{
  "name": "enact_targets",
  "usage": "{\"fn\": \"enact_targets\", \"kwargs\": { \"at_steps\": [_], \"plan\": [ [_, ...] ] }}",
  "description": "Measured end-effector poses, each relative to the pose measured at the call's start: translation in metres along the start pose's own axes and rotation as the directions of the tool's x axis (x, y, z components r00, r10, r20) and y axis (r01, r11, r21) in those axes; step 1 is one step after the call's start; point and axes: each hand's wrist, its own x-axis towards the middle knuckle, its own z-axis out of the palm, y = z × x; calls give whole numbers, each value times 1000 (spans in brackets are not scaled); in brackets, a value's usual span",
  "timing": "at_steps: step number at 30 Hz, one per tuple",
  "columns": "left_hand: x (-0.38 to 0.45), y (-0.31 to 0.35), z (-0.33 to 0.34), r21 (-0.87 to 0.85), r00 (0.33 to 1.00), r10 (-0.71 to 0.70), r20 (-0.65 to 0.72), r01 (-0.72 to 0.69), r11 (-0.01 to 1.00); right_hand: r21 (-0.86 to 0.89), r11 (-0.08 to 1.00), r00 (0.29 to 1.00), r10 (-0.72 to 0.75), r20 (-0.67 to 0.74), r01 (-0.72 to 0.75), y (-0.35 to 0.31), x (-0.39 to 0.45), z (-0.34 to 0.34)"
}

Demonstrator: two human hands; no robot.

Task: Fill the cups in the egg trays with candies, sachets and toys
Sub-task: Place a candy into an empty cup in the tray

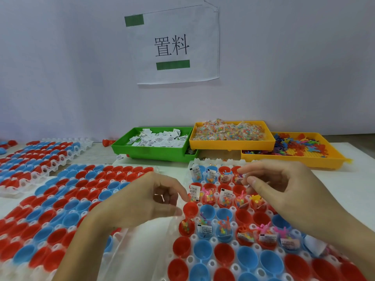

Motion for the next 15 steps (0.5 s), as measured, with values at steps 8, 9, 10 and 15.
{"fn": "enact_targets", "kwargs": {
  "at_steps": [8, 9, 10, 15],
  "plan": [
    [59, -22, -14, 86, 872, -107, -477, 167, 982, 39, 999, 1000, 20, -22, -19, 1, 1, -7],
    [71, -24, -20, 93, 849, -126, -513, 201, 975, 36, 999, 1000, 21, -21, -20, 2, 2, -7],
    [85, -25, -26, 117, 832, -129, -540, 226, 967, 32, 999, 1000, 21, -20, -20, 3, 2, -8],
    [146, -38, -56, 244, 785, -128, -606, 337, 910, 26, 999, 999, 26, -22, -25, 5, 2, -10]
  ]
}}
